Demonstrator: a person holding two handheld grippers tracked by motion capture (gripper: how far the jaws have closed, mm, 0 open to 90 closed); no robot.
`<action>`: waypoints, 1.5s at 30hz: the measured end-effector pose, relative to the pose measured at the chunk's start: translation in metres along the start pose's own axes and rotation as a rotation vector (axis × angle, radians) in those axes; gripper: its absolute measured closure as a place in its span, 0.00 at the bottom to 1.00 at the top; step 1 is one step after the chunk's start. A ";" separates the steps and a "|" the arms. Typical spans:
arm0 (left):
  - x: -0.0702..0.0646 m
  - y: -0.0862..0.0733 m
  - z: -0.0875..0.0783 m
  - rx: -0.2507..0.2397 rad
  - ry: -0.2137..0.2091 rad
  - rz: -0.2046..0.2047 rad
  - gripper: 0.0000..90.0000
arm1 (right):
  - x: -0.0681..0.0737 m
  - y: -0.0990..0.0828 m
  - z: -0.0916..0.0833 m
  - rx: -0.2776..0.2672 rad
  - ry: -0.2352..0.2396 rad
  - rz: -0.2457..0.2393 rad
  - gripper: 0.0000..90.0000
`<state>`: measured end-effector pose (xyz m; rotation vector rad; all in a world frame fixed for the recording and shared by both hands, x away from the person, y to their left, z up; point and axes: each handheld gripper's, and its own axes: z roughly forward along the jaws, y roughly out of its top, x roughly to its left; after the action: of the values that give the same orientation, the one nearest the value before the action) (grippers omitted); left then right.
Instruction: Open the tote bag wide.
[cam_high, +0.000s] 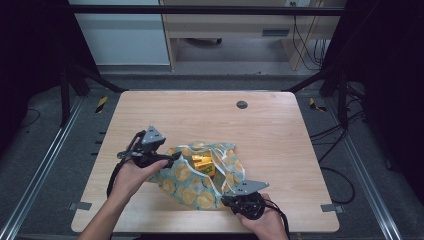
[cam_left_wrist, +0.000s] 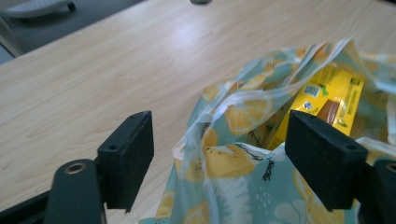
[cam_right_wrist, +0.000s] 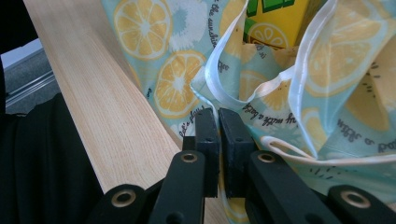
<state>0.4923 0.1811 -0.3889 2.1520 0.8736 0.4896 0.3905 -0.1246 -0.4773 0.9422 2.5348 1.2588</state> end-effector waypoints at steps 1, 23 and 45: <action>-0.001 0.000 0.003 0.015 -0.003 0.006 0.31 | 0.000 0.000 0.000 0.000 0.000 -0.003 0.96; -0.022 -0.014 -0.031 -0.065 -0.018 0.031 1.00 | -0.001 0.001 -0.001 -0.002 -0.014 -0.004 0.95; -0.056 -0.109 -0.045 -0.073 -0.163 0.039 1.00 | -0.002 0.003 -0.015 -0.066 -0.083 -0.004 0.80</action>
<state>0.3808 0.2164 -0.4464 2.1122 0.7138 0.3542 0.3878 -0.1342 -0.4655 0.9539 2.4159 1.2662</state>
